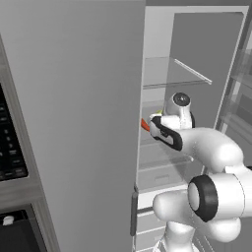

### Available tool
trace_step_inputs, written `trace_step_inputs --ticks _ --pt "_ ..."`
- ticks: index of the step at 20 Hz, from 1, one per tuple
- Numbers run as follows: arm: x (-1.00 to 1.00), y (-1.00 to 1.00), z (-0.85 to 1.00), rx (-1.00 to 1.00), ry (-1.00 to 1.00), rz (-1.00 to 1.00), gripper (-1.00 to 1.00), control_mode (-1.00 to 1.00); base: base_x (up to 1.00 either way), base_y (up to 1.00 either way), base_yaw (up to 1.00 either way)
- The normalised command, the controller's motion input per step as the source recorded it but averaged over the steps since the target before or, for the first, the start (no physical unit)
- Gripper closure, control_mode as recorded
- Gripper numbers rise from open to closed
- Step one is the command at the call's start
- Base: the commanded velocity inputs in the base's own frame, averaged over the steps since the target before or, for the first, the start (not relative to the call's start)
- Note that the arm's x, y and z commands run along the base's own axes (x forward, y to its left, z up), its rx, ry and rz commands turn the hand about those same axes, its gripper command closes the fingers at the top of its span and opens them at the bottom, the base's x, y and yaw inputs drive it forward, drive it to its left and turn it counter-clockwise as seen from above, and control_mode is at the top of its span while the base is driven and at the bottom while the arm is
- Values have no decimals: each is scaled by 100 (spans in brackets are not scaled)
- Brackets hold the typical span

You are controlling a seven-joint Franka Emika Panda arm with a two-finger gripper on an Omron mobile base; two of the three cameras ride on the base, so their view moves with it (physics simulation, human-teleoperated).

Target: Open the fridge, remove the pear, carrot, and fish, and place them on any counter.

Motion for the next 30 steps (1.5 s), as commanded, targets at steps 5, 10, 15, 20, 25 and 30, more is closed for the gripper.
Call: trace_step_inputs --ticks 5,10,15,20,25,30 --pt "34 -18 -12 1 2 -2 -100 -100 0 0 0" --pt "38 -13 0 3 3 -2 -100 -100 0 0 0" --pt "37 -8 -9 1 0 -1 -100 -100 0 0 0" --pt "38 -8 -23 0 0 0 -100 -100 0 0 0" --pt "42 0 -19 0 0 0 -100 -100 0 0 0" --pt "13 0 -29 1 0 0 -100 -100 0 0 0"
